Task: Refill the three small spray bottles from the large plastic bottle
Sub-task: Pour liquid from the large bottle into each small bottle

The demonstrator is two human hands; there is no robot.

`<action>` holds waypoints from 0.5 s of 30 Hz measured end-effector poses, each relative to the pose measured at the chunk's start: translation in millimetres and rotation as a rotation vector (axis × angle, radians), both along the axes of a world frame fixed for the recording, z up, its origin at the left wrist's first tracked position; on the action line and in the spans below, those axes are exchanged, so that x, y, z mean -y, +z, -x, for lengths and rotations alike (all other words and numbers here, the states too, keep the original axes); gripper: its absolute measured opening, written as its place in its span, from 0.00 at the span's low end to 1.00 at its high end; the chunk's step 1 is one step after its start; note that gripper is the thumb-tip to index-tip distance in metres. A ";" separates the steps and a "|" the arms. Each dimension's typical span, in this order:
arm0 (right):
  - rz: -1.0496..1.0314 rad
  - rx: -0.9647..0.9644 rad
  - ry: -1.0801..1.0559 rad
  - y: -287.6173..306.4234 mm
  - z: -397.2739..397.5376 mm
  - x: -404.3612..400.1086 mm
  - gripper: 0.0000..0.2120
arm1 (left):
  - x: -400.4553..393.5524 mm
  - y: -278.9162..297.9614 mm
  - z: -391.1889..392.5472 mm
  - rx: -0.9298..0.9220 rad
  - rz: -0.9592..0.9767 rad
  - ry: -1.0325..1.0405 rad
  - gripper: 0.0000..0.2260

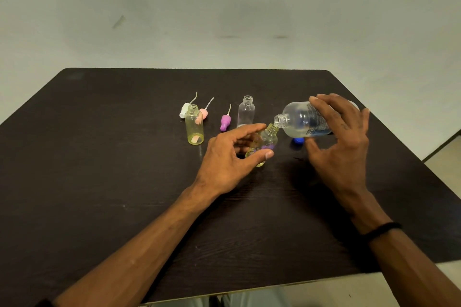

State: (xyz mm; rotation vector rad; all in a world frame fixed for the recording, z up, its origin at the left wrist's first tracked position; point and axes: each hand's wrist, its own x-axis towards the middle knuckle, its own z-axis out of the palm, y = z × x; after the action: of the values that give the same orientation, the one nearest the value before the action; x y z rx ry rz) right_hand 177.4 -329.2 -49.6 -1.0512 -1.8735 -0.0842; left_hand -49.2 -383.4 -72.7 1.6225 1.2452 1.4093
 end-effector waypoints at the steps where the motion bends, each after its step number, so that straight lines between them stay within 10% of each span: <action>1: 0.001 0.000 0.002 0.0 0.0 0.0 0.40 | 0.4 0.4 -0.2 -0.002 -0.002 0.002 0.26; 15: -0.006 0.000 0.005 1.0 0.8 1.0 0.40 | 1.4 2.9 -0.9 -0.006 -0.010 0.015 0.26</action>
State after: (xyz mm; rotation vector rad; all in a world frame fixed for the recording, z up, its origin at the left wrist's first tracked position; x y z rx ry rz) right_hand 176.6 -330.3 -48.6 -1.0422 -1.8753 -0.0864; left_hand -48.3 -384.9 -69.9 1.6283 1.2580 1.4232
